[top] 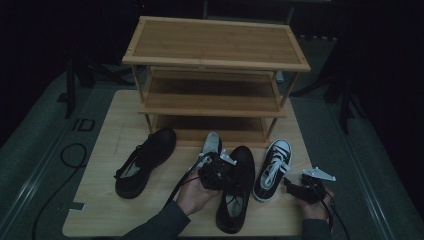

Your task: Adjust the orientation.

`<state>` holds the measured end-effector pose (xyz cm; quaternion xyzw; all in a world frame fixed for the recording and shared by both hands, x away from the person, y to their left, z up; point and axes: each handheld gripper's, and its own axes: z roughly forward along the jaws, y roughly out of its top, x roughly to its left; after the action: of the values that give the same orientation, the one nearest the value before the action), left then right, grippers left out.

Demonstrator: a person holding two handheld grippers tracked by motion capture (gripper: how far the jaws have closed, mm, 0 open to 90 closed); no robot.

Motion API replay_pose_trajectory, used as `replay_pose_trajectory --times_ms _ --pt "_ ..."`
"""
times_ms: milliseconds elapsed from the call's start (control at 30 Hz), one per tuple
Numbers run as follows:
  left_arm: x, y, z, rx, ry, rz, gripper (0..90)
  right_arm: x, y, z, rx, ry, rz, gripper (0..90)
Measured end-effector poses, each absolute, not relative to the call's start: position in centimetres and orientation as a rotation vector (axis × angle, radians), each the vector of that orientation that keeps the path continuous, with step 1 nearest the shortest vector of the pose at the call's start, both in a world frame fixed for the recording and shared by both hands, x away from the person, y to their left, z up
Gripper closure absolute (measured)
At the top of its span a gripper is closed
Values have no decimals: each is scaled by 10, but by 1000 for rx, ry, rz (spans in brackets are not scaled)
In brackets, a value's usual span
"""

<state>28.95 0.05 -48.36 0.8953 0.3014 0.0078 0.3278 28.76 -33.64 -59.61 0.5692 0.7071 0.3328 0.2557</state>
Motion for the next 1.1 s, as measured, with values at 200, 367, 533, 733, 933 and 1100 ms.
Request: replay_pose_trajectory --times_ms 200,367,533,733,933,1100 --pt "291 11 -471 2341 737 52 859 288 -337 -596 1542 1922 902 246" --pt "290 23 -462 2323 739 50 860 288 -337 -596 1541 1921 902 246" --pt "285 37 -447 2302 728 62 860 288 -337 -596 1542 1922 902 245" --pt "279 62 -427 2249 766 128 859 288 -337 -596 1542 1922 902 245" --pt "274 96 -411 2193 819 194 860 288 -337 -596 1542 1922 902 245" --pt "270 124 -402 2171 854 227 860 288 -337 -596 1542 1922 902 245"
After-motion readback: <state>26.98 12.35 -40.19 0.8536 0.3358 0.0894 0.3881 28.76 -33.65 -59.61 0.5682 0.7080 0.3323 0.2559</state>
